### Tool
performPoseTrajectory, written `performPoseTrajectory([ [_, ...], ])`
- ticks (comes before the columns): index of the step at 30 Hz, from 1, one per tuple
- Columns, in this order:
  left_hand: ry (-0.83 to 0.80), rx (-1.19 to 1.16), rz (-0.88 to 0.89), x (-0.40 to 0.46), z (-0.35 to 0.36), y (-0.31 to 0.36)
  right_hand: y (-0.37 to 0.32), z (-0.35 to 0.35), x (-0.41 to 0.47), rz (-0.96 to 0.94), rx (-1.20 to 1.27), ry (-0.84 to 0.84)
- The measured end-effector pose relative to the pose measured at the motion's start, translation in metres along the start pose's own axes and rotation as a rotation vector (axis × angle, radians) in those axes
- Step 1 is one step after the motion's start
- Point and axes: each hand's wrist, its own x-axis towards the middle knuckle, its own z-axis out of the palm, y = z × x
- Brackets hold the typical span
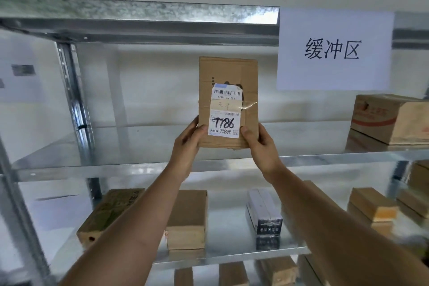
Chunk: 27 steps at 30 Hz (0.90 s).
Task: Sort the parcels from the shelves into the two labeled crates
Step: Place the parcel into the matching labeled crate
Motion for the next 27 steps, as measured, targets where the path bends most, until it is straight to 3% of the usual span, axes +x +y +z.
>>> performPoseTrajectory([
  [7,0.032,0.014,-0.023,-0.118,0.005,0.041,-0.039,-0.006,-0.105,0.044,0.047,-0.004],
  [16,0.135,-0.011,-0.225,-0.238,-0.031,0.059,-0.073,0.020,-0.208,0.199,0.036,-0.057],
  [22,0.209,0.018,-0.259,-0.293,-0.083,0.066,-0.070,0.074,-0.251,0.249,0.036,-0.117],
  [27,0.264,0.038,-0.300,-0.333,-0.164,0.066,-0.054,0.158,-0.288,0.287,0.052,-0.201],
])
